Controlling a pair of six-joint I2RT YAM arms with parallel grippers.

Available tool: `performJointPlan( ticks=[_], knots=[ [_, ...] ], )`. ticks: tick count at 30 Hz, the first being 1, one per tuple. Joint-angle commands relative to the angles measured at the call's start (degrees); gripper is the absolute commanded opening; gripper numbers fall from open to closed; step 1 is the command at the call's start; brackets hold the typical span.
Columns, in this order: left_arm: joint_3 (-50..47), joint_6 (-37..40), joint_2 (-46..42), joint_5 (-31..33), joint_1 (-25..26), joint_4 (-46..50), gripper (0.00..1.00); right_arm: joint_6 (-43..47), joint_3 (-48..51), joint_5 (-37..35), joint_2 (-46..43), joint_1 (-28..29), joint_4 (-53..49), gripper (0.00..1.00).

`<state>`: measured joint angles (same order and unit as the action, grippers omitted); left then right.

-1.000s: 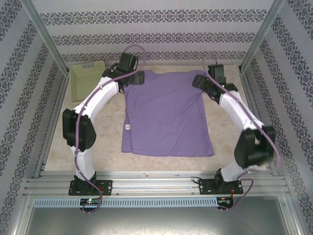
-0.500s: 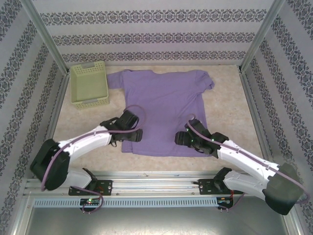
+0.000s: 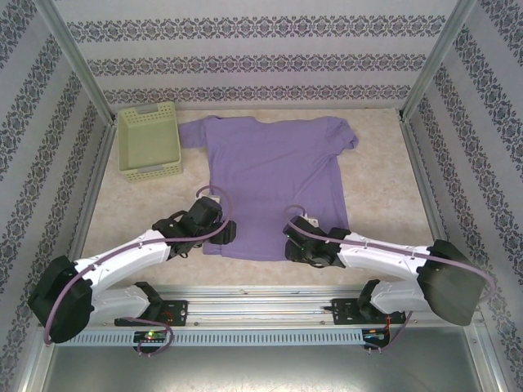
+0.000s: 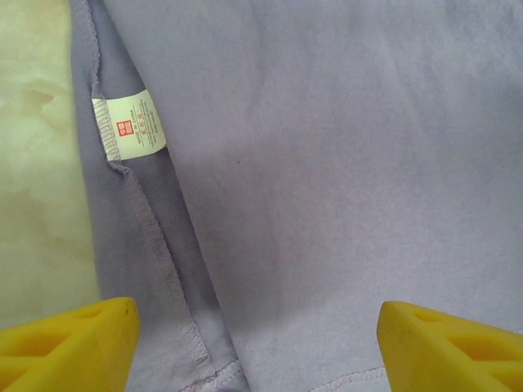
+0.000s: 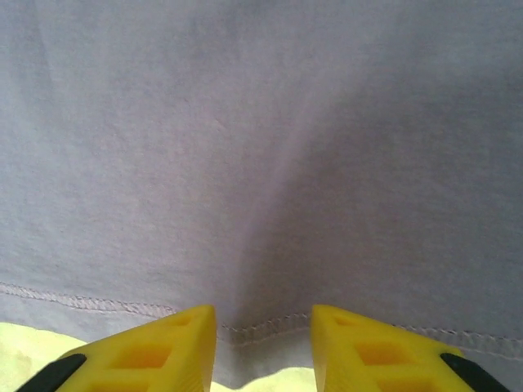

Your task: Fold the inside-out t-shirt

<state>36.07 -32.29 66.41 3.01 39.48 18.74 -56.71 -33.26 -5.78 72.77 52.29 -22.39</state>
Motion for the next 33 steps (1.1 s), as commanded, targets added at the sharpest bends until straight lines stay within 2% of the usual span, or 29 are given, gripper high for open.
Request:
performJointPlan(
  ticks=[1, 6, 10, 14, 17, 19, 27, 33],
  knots=[
    [-0.94, -0.89, -1.62, 0.11, 0.88, -2.57, 0.77, -0.19, -2.44, -1.82, 2.36, 0.61, 0.65, 0.34],
    [-1.62, -0.84, -2.24, -0.06, 0.86, -2.75, 0.77, -0.13, -3.81, -1.46, 5.79, 0.78, 0.82, 0.27],
    [-1.97, -0.76, -2.59, -0.28, 0.86, -2.93, 0.77, -0.25, -4.16, -1.68, 6.72, 0.86, 0.23, 0.17],
    [-1.89, -0.06, -2.56, -1.06, 1.02, -3.41, 0.77, 0.0, -4.78, -2.82, 5.31, 1.14, -1.9, 0.06],
    [-3.45, 0.21, -3.65, -2.92, 1.44, -7.25, 0.77, 0.5, -4.98, -3.36, 3.13, 1.14, -3.17, 0.0],
    [-4.34, 0.78, -4.3, -4.36, 2.34, -10.14, 0.77, 0.61, -4.89, -3.92, 1.4, 1.14, -3.68, 0.0],
    [-3.86, 7.77, -2.15, -5.17, 10.66, -17.23, 0.81, 1.51, -6.79, -3.89, -4.49, 0.97, -6.21, 0.0],
    [-1.49, 12.24, 6.06, -0.42, 19.52, -23.74, 0.9, 1.72, -7.61, -2.95, -8.5, 0.13, -6.07, 0.0]
  ],
)
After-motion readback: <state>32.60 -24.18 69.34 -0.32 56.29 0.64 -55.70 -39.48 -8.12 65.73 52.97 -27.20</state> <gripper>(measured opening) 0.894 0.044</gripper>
